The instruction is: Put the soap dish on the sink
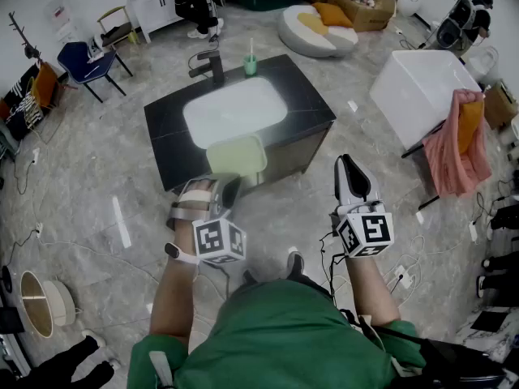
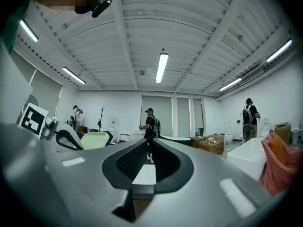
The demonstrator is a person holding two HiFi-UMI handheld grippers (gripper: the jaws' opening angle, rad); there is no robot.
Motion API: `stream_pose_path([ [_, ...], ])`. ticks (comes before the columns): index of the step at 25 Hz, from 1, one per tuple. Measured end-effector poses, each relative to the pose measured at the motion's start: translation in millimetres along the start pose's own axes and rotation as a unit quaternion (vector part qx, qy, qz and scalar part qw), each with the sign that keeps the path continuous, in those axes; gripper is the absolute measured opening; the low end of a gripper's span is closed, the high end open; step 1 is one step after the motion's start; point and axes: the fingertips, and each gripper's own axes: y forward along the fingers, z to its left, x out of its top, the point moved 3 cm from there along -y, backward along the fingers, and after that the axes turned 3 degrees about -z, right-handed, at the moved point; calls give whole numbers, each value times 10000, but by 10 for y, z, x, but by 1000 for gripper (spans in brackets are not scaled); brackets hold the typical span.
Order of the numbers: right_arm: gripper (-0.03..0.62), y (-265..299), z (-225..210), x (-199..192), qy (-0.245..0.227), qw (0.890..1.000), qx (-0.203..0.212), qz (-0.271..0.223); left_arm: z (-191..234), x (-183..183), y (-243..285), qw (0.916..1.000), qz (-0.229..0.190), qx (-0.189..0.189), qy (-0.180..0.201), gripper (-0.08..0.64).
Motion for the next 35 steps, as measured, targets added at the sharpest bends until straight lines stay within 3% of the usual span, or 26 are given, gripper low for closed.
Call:
stream_pose_path([
  [8,34,-3,-56,-144,98,9999,64,27,-118,1,71,9999,95,-105,32,18],
  [13,34,-46,-285,-103,211,9995,232,-25,-160,250,153,9997,204,-130,28,18],
  [19,34,-113,-781,4,402,9976,493,-257,-158,713,388,9994,333,-73,10,18],
  [29,34,-230,-1849,-133,590,9957,665,-258,-299,1482,986,9981,606,-15,-56,18],
  [35,34,-289,-2276,-185,646,9954,688,-183,-343,1792,1245,9976,693,-80,-42,18],
])
